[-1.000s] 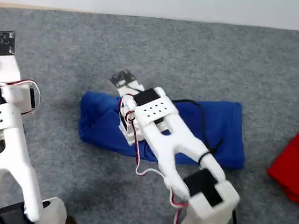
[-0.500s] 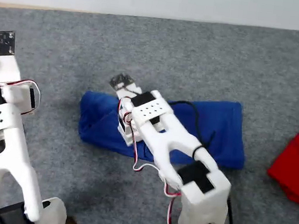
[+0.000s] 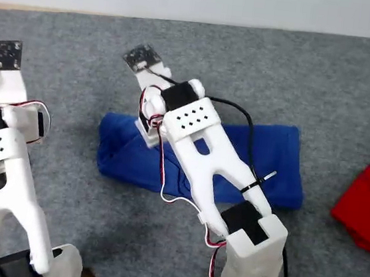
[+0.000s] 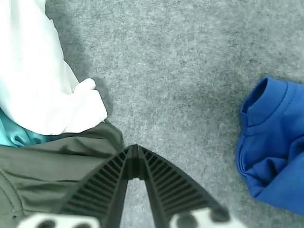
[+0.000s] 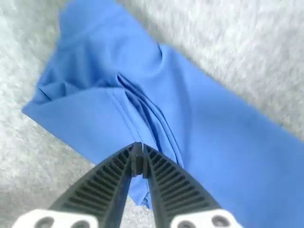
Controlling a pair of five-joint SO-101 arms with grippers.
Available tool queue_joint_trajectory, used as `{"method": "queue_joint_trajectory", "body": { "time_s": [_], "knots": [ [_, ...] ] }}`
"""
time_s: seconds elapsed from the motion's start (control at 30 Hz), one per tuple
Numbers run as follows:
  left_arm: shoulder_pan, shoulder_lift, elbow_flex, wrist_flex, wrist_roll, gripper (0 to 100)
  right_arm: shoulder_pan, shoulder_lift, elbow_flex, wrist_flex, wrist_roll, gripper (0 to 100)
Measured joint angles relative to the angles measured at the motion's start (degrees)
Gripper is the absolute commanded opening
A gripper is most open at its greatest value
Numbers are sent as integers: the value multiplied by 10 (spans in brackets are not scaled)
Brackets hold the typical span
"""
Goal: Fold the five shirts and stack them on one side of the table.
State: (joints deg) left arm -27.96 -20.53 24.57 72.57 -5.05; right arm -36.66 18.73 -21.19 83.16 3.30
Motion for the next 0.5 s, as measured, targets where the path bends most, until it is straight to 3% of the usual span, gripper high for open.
{"method": "queue_joint_trajectory", "body": {
  "time_s": [0.5],
  "knots": [
    [0,0,0,4,-1,2,-43,188,-4,-156,0,11]
  ]
}}
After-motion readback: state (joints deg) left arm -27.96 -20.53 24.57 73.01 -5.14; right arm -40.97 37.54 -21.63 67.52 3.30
